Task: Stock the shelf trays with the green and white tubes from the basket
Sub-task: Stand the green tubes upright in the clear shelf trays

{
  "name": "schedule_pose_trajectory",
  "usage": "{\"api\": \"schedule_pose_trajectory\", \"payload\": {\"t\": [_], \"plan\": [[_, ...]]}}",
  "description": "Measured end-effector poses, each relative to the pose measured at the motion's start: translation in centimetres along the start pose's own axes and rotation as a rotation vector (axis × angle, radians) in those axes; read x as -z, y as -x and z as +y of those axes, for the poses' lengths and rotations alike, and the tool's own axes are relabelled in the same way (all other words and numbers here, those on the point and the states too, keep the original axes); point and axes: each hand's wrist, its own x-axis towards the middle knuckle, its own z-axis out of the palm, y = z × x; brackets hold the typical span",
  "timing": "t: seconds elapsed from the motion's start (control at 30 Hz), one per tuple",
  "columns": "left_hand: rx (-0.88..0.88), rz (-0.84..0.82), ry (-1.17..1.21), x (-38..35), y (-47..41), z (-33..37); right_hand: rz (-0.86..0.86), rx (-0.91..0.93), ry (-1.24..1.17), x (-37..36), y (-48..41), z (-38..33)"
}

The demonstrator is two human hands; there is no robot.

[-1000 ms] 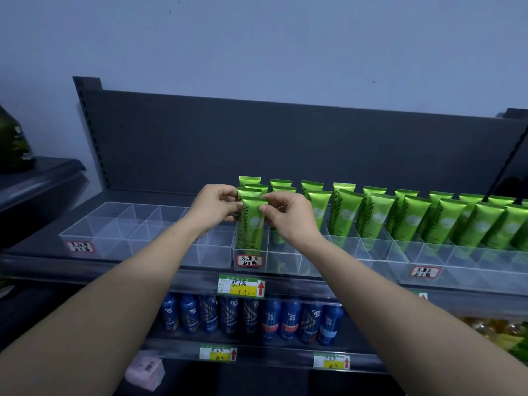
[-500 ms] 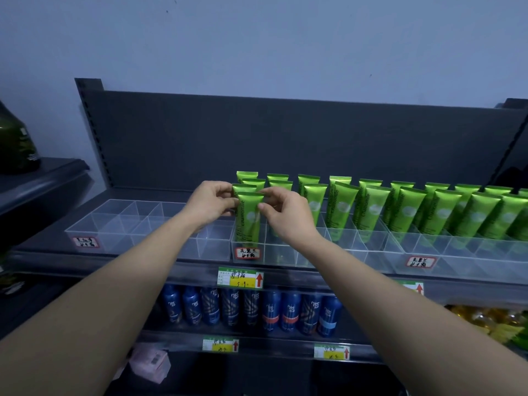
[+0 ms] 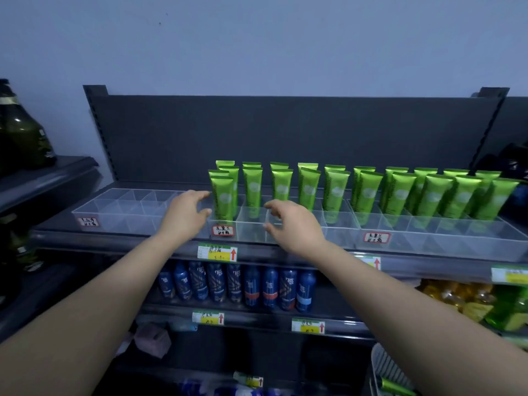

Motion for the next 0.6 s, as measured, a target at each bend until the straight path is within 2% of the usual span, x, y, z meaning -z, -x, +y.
{"api": "schedule_pose_trajectory", "payload": {"t": [0.27,0.6], "plan": [[-0.058,-0.041,-0.21,-4.9,8.6,3.4,-0.138,0.019,0.099,1.7,7.8,5.3],[-0.184,-0.292,-0.341,-12.8,17.1,8.2,-0.32,-0.165,0.256,1.3,17.8,12.4]]}}
